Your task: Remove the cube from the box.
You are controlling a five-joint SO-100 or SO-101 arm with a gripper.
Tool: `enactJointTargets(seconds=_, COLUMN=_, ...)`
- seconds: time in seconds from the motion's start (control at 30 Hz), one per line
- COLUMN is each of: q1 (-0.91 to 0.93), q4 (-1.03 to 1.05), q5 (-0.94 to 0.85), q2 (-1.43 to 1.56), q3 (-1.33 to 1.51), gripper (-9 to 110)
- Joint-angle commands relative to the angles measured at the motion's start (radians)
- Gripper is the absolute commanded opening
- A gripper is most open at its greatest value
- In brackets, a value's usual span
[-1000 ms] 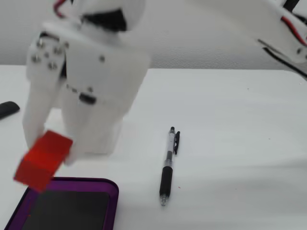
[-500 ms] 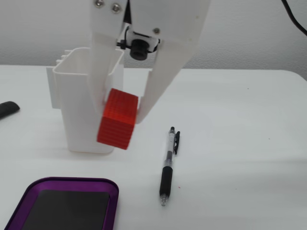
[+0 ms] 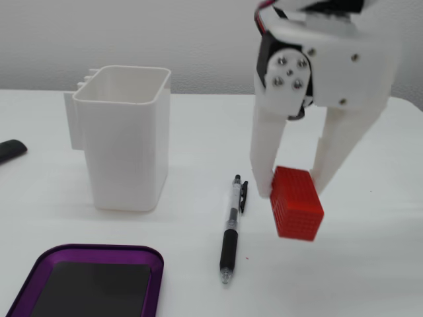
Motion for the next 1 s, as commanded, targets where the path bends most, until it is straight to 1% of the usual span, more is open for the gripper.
enactJointTargets(seconds=0.0, q1=0.003, q4=-0.16, q5=0.002, q2=0.13, q3=0.242, gripper=0)
enactJointTargets(seconds=0.17, q1=0.005, q4=-0.314, q5=-0.032, q2=0.167, q3=0.425, gripper=0)
enactJointTargets(seconds=0.43, q1=0.006, q4=-0.431, q5=-0.049, q2=0.166, q3=0.509, gripper=0)
enactJointTargets(seconds=0.57, q1=0.006, q4=-0.426, q5=-0.092, q2=0.166, q3=0.517, gripper=2)
enactJointTargets(seconds=0.8, q1=0.005, q4=-0.407, q5=-0.097, q2=0.179, q3=0.512, gripper=18)
enactJointTargets(seconds=0.97, q1=0.005, q4=-0.298, q5=-0.098, q2=0.184, q3=0.465, gripper=23)
